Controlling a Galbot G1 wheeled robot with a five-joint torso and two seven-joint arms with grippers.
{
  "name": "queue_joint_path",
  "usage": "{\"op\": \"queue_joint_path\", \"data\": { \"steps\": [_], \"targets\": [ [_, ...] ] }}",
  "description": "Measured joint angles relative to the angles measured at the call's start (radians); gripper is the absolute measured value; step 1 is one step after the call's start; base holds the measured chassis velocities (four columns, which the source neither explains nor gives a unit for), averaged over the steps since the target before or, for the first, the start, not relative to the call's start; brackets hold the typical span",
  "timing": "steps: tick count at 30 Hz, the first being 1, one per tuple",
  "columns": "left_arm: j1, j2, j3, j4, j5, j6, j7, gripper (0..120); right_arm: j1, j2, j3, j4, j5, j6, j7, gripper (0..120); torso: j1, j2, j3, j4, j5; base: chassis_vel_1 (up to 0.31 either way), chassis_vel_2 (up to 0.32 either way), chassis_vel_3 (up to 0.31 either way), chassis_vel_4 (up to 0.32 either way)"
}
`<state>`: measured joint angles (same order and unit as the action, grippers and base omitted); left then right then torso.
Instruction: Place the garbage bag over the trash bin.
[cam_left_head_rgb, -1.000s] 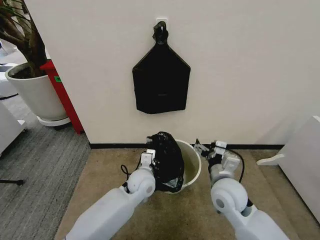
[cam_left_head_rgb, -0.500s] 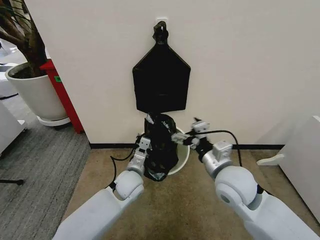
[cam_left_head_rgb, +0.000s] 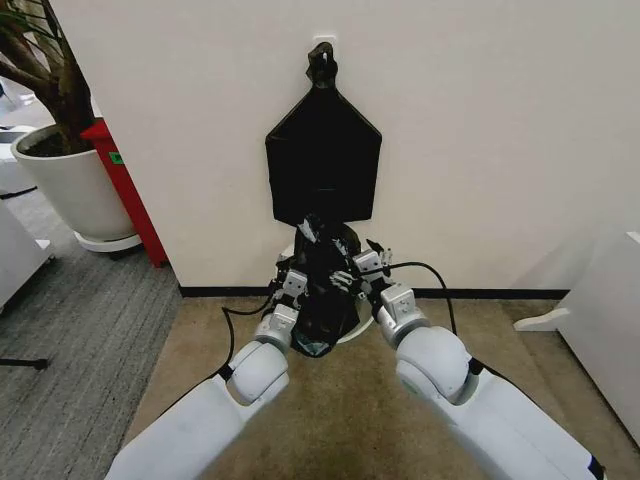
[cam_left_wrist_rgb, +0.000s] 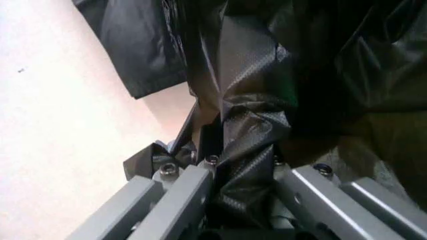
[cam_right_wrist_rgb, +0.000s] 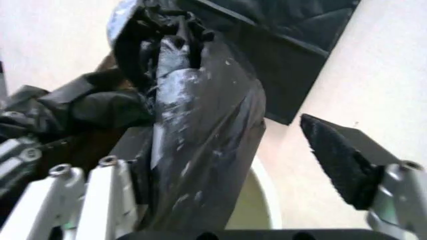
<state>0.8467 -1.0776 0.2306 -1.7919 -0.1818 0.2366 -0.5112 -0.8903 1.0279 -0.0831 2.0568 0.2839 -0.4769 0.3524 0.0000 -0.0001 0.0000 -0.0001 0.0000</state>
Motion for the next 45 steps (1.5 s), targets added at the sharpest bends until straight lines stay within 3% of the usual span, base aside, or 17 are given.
{"op": "queue_joint_path", "data": {
  "steps": [19,30,34,40,45],
  "targets": [
    [0.01,0.031,0.007,-0.004,-0.003,0.001,0.058,1,0.011,-0.008,0.042,-0.033,0.004,0.114,0.043,0,0.0,0.0,0.0,0.0001,0.0,0.0,0.0,0.0,0.0],
    [0.056,0.076,-0.074,-0.017,0.012,-0.136,0.188,1,0.014,-0.044,0.092,-0.075,0.259,0.076,0.049,0,0.0,0.0,0.0,0.0,0.0,0.0,0.0,0.0,0.0],
    [0.075,0.087,-0.124,-0.027,0.004,-0.215,0.251,1,0.044,-0.096,0.123,-0.139,0.373,0.037,-0.12,0,0.0,0.0,0.0,0.0002,0.0001,0.0,0.0,0.0,0.0],
    [0.092,0.092,-0.157,-0.037,-0.028,-0.244,0.296,1,0.056,-0.132,0.161,-0.161,0.48,0.005,-0.151,0,0.0,0.0,0.0,0.0001,0.0,0.0,0.0,0.0,0.0],
    [0.102,0.086,-0.183,-0.032,-0.072,-0.283,0.34,1,0.034,-0.175,0.208,-0.201,0.521,0.01,-0.313,0,0.0,0.0,0.0,0.0,0.0002,0.0,0.0,0.0,0.0]
  ]
}}
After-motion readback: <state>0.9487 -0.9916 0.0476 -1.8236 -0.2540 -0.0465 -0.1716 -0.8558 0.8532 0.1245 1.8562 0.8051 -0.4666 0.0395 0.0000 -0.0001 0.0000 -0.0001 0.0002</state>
